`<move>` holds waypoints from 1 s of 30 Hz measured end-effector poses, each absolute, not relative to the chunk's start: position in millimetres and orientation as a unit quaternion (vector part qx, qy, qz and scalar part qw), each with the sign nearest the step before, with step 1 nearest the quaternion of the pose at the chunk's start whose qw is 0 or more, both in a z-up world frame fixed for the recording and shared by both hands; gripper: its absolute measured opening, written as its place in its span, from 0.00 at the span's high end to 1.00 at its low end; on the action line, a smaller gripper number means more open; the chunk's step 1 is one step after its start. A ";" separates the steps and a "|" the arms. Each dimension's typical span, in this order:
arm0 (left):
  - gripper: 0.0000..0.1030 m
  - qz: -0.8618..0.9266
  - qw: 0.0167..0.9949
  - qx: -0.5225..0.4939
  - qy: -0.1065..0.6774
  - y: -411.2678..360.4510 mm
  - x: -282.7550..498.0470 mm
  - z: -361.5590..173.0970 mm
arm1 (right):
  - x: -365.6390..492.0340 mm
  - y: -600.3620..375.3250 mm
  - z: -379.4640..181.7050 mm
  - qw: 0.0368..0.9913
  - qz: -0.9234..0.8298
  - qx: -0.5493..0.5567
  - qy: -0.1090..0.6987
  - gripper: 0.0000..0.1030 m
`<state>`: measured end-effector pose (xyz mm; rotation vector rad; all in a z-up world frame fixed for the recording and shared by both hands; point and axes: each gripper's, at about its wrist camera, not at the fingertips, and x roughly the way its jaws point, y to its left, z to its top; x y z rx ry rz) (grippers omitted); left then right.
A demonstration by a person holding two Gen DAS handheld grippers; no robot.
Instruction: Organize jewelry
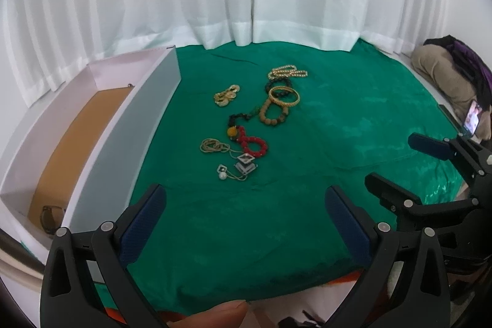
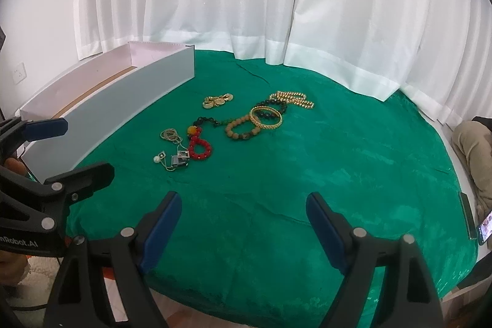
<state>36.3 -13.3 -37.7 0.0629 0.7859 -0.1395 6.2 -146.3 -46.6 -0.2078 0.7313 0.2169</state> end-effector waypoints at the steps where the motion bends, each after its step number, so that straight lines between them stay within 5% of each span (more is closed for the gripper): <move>1: 0.00 -0.068 0.921 0.031 0.383 -13.4 36.3 -37.8 | 6.2 -147.0 -46.8 0.923 0.105 -0.101 0.357 0.18; 30: 0.00 -0.062 0.911 0.018 0.408 -14.7 40.4 -45.6 | 11.5 -155.1 -48.7 0.918 0.104 -0.084 0.373 0.18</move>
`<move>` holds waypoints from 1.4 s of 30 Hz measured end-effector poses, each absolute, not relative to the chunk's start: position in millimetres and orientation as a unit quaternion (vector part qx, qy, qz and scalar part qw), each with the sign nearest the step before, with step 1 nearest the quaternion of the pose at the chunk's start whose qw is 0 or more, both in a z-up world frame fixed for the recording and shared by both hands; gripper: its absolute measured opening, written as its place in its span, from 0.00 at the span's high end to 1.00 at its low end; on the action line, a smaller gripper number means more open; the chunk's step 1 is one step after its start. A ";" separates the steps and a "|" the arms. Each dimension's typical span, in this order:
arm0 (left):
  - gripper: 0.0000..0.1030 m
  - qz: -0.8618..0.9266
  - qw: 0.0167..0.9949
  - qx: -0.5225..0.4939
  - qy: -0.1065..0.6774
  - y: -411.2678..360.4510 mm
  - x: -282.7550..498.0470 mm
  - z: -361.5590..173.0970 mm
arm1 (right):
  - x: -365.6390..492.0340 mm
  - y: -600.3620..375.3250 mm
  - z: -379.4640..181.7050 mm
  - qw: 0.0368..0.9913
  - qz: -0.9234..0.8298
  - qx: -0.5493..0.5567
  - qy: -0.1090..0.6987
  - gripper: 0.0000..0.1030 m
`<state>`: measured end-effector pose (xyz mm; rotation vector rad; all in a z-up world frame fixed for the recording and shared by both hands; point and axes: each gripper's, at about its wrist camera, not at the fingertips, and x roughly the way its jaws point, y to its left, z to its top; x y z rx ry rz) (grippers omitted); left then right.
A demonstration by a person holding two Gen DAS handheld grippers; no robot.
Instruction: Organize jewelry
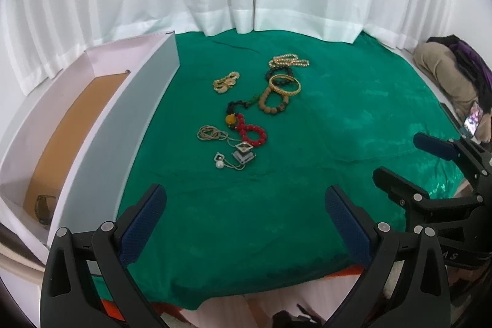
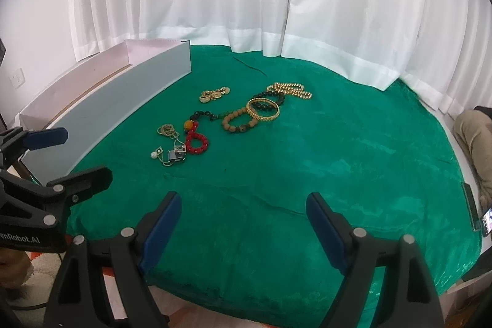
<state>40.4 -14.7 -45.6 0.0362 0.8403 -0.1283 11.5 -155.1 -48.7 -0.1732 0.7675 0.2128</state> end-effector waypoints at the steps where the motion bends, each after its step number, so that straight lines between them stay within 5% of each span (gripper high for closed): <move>1: 0.00 -0.063 0.911 0.018 0.408 -15.1 40.3 -45.8 | 11.5 -155.8 -48.8 0.918 0.103 -0.084 0.373 0.18; 22: 0.00 -0.053 0.900 -0.008 0.432 1.4 54.4 -58.6 | 17.6 -174.2 -51.2 0.920 0.092 -0.075 0.373 0.18; 42: 0.01 -0.125 0.868 0.021 0.481 -2.5 145.2 -107.5 | 34.0 -202.6 -74.0 0.909 0.083 -0.040 0.407 0.18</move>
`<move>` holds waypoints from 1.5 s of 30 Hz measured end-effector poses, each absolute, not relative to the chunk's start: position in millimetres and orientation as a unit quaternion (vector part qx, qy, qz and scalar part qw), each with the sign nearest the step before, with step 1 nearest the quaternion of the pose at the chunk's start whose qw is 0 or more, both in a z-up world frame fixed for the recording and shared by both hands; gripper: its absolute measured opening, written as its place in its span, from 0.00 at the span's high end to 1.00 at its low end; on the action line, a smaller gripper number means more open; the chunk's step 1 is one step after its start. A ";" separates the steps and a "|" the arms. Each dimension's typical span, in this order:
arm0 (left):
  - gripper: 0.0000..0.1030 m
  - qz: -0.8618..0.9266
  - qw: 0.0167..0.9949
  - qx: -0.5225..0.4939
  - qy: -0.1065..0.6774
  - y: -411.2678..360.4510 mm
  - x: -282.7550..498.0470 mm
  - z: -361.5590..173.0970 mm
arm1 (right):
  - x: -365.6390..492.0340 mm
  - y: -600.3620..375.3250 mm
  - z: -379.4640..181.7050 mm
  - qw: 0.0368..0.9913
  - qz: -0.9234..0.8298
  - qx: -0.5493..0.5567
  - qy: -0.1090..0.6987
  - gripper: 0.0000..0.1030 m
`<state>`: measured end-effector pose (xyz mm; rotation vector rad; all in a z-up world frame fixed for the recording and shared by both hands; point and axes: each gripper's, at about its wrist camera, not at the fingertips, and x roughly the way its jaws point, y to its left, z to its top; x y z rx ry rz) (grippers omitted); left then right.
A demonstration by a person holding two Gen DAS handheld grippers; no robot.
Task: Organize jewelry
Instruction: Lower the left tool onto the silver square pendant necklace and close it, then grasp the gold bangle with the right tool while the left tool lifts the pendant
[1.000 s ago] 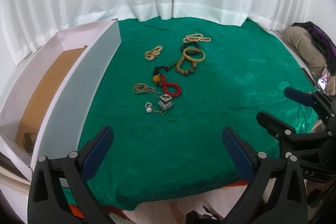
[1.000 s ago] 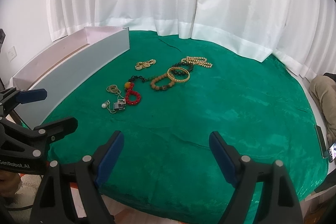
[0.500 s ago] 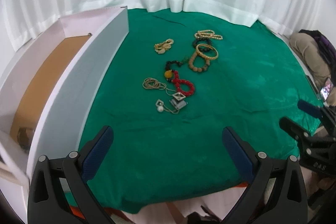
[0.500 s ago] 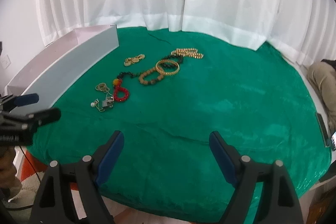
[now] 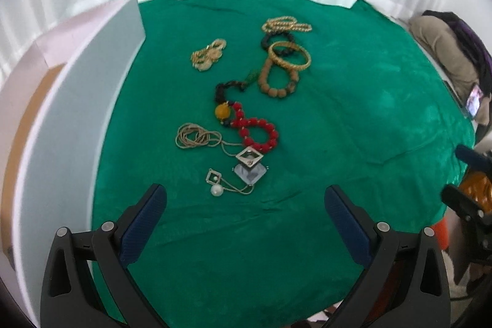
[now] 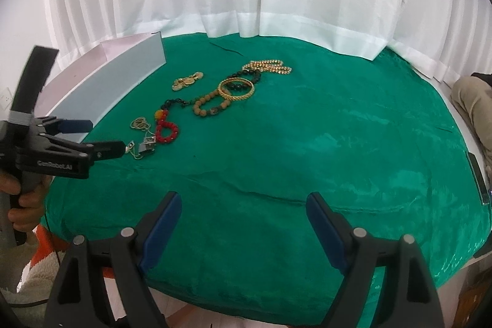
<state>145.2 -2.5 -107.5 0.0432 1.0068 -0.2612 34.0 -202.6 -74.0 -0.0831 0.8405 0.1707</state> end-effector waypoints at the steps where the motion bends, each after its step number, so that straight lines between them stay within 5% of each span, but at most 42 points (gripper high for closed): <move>1: 0.01 -0.125 0.867 0.017 0.483 -2.4 147.8 -109.7 | 35.2 -204.5 -75.4 0.908 0.081 -0.038 0.409 0.18; 4: 0.04 -0.117 0.866 0.027 0.485 -8.8 160.0 -120.4 | 38.9 -207.8 -79.2 0.905 0.080 -0.030 0.416 0.18; 6: 0.17 -0.121 0.863 0.036 0.489 -15.1 168.1 -128.1 | 39.7 -208.6 -79.8 0.904 0.082 -0.028 0.418 0.18; 10: 0.26 -0.117 0.853 0.044 0.507 -19.6 182.0 -144.7 | 37.6 -209.2 -78.1 0.906 0.082 -0.031 0.414 0.18; 15: 0.63 -0.122 0.852 0.072 0.504 -24.4 177.1 -153.2 | 39.4 -215.5 -79.7 0.906 0.074 -0.025 0.417 0.18; 34: 0.64 -0.111 0.895 -0.080 0.424 58.1 139.8 -51.5 | 58.8 -224.9 -66.6 0.904 0.106 0.000 0.414 0.18; 43: 0.64 -0.090 0.896 -0.087 0.426 72.7 139.2 -54.3 | 196.9 -233.3 -50.9 0.866 0.191 0.069 0.457 0.18; 45: 0.64 -0.086 0.895 -0.091 0.429 74.5 140.9 -57.0 | 233.5 -210.9 -63.1 0.851 0.212 0.047 0.478 0.47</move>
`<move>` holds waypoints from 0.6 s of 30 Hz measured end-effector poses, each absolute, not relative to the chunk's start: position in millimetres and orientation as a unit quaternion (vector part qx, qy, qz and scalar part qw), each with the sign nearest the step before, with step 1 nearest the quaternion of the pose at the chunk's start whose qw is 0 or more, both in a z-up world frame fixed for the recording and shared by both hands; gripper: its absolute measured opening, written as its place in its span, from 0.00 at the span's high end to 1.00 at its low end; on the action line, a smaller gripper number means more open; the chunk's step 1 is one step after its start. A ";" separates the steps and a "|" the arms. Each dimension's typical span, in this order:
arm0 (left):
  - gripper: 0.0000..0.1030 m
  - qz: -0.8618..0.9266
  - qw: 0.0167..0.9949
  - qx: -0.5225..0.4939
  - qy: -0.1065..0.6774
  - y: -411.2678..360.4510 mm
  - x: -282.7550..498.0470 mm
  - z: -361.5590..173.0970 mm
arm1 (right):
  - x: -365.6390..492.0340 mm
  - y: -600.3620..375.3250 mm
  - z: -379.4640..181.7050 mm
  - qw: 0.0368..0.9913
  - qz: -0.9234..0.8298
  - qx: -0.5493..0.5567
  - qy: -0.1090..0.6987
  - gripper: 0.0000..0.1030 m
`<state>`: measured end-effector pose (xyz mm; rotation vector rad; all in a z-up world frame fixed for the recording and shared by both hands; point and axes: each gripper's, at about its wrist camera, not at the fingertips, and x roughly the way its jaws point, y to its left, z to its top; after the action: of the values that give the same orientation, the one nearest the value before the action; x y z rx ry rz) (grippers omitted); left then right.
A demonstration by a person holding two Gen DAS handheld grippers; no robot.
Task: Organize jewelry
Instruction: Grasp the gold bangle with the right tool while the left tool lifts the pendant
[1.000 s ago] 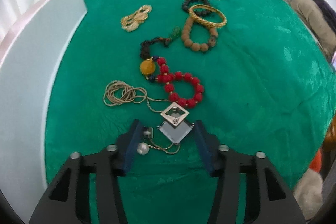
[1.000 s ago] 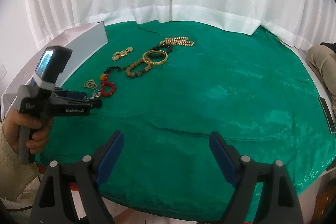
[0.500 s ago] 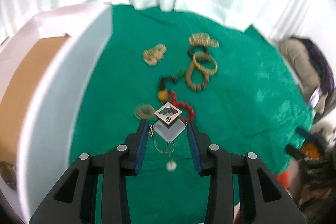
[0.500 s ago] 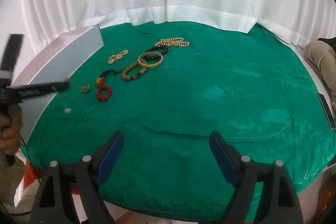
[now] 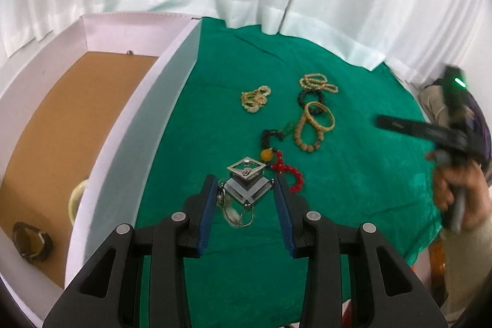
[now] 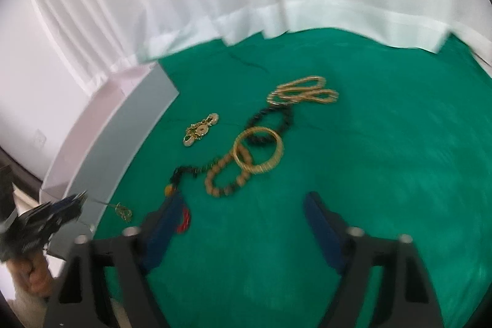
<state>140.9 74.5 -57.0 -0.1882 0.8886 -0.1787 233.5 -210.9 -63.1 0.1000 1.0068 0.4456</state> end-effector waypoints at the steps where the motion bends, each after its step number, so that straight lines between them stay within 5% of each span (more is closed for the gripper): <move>1: 0.64 -0.085 0.895 -0.092 0.429 74.9 140.8 -57.5 | 245.9 -202.7 -69.3 0.843 0.221 0.042 0.489 0.55; 2: 0.64 -0.084 0.895 -0.093 0.429 75.8 140.7 -57.7 | 258.1 -193.9 -76.4 0.834 0.229 0.040 0.500 0.64; 9: 0.64 -0.083 0.896 -0.096 0.425 81.5 138.4 -51.1 | 307.0 -128.0 -123.6 0.803 0.222 -0.082 0.546 0.67; 15: 0.64 -0.087 0.895 -0.104 0.425 84.8 135.5 -47.2 | 315.7 -114.4 -137.0 0.798 0.200 -0.125 0.555 0.95; 18: 0.64 -0.100 0.891 -0.122 0.426 87.7 129.3 -39.6 | 311.7 -125.6 -122.9 0.806 0.202 -0.098 0.548 0.95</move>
<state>129.3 87.7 -39.6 -0.2534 0.8847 -0.2082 311.7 -125.6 -122.9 -0.2102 1.1722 0.4326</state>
